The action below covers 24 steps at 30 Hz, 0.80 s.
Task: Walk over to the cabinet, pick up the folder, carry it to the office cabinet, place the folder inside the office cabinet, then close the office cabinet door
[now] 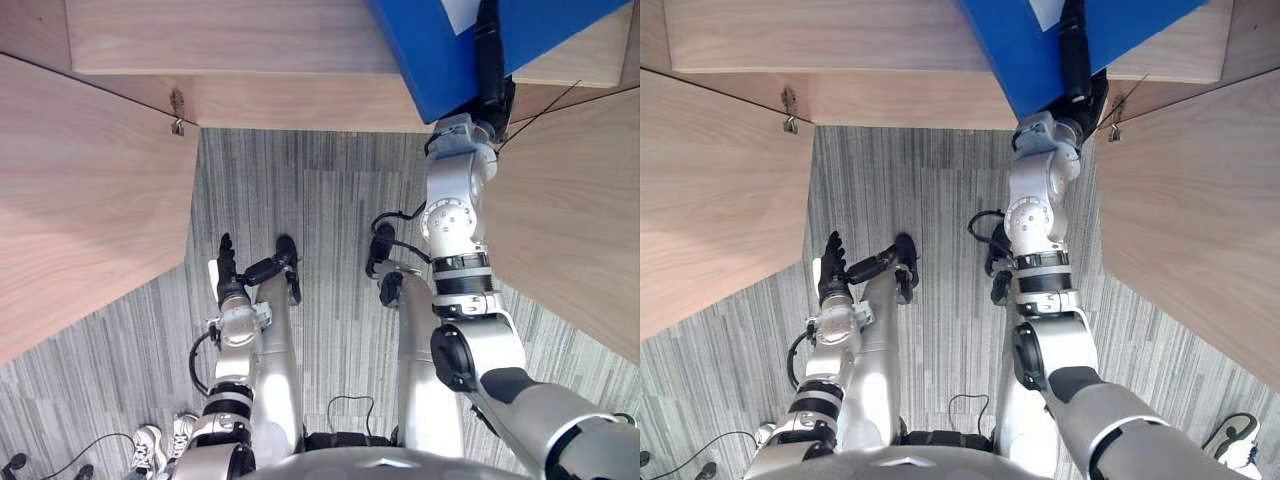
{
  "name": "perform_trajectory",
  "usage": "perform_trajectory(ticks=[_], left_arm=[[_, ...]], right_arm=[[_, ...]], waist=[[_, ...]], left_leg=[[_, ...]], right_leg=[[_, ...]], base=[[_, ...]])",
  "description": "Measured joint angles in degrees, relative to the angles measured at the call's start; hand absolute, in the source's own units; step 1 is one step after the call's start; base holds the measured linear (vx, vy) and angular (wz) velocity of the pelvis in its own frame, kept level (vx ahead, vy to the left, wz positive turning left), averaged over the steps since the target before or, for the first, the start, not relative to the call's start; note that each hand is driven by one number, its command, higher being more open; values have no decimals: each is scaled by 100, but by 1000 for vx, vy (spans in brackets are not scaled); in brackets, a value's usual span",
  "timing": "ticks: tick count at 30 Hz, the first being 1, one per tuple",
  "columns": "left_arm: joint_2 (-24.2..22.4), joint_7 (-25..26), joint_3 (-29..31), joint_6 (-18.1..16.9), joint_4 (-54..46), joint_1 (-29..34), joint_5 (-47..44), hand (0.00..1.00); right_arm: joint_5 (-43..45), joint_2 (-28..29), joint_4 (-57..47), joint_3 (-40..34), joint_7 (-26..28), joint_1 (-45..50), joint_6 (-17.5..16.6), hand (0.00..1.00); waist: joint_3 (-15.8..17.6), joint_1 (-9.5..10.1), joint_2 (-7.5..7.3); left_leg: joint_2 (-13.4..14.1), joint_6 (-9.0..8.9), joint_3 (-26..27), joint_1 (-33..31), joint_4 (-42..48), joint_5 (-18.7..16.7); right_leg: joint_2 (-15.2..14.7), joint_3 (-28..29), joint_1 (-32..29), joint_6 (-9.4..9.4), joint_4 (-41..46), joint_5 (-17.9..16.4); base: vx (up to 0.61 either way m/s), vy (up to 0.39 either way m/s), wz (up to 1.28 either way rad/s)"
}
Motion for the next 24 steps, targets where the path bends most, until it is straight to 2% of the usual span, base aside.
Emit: perform_trajectory(ticks=[3, 9, 16, 24], left_arm=[[-97, 28, -3, 0, 32, -38, -101, 100], [-122, 73, -60, 11, 192, -83, -108, 100], [-121, 35, -226, 64, 412, -74, -108, 100], [-126, -58, -251, 121, 435, -67, -109, 100]], right_arm=[[190, 97, 1, -110, -248, -103, -155, 100], [255, 147, 2, -151, -344, -136, -191, 100], [417, -112, -2, 326, 152, -248, -131, 100], [417, -136, -2, 806, 558, -239, 59, 100]], waist=[[-29, 9, -5], [-50, 29, -2], [-153, 54, 11], [-205, 104, 15]], left_leg=[[-41, -1, -24, 3, -72, 56], [-56, 6, 21, 140, -202, 112], [-48, 28, 85, 384, -479, 172], [-47, 29, 128, 469, -553, 171]], right_leg=[[-36, -29, 5, -9, -16, 5], [-38, -47, 141, -38, -145, 70], [-1, -69, 419, -27, -470, 186], [-2, -67, 500, -27, -546, 185]], base=[[8, 33, 11], [11, 46, 1], [31, 50, -1], [32, 45, 0]])
